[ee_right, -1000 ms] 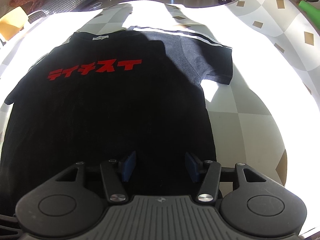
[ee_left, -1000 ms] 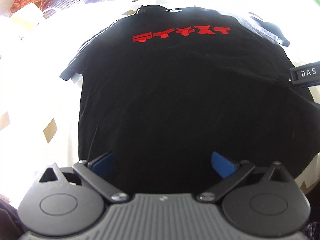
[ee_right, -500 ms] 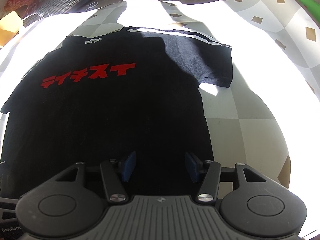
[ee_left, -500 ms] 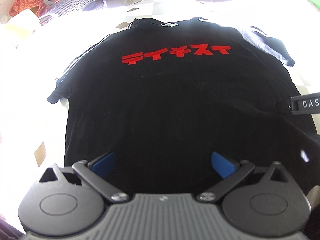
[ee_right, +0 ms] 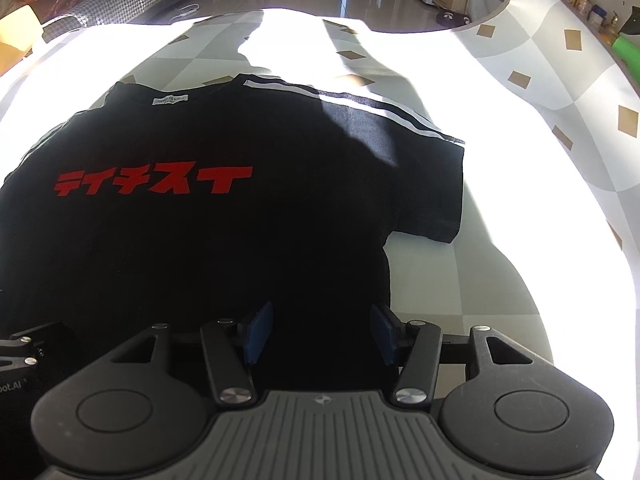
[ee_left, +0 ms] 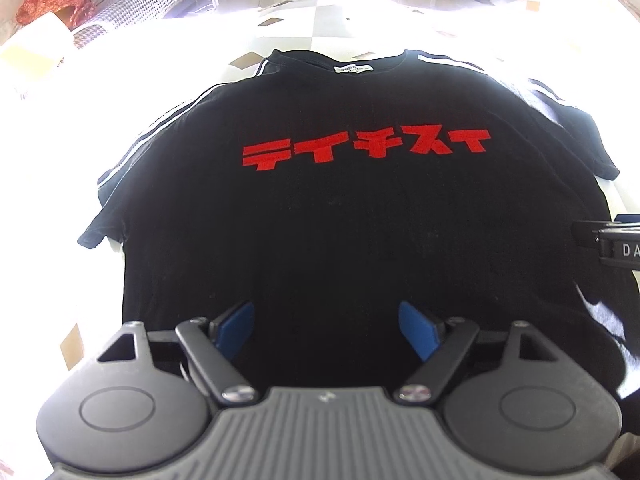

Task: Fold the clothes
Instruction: 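Move the right gripper down to the shirt's side edge below the sleeve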

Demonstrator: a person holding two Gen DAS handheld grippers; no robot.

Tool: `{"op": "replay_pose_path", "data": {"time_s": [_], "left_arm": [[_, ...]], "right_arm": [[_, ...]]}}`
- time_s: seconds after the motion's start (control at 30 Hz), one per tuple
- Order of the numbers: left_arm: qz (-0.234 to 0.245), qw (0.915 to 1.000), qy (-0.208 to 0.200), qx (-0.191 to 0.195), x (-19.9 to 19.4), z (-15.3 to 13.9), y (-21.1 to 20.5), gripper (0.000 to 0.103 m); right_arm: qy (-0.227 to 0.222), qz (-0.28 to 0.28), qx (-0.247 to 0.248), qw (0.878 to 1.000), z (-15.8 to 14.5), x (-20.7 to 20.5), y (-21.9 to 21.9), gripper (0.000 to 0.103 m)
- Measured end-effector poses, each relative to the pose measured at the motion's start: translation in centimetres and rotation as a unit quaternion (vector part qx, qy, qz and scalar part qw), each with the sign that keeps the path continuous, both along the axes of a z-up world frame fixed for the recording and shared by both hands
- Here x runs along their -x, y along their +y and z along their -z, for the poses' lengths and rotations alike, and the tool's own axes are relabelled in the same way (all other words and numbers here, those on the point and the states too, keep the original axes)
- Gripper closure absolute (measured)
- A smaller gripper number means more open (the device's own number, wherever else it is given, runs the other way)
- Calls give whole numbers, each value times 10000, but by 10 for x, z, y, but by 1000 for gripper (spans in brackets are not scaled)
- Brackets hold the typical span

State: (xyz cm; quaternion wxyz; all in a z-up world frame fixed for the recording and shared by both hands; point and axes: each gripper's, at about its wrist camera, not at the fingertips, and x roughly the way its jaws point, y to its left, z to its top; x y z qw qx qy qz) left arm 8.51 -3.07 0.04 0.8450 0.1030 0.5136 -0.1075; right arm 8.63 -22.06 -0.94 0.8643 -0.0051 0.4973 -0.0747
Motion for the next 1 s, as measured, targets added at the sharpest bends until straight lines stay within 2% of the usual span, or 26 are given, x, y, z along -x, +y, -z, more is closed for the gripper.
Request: {"op": "replay_pose_path", "data": {"time_s": [0.27, 0.43, 0.73, 1.0], "left_arm": [[6, 9999, -64, -115, -34, -7, -5, 16], [-110, 9999, -125, -17, -51, -9, -7, 8], [-324, 9995, -1, 27, -66, 8, -11, 6], [-169, 9999, -13, -17, -67, 15, -19, 5]], "right_arm": [[-34, -163, -66, 9998, -2, -18, 3, 52], [-62, -57, -66, 9999, -3, -32, -7, 52], [-199, 193, -182, 9995, -8, -63, -28, 52], [-266, 589, -166, 9978, -5, -91, -54, 52]]}}
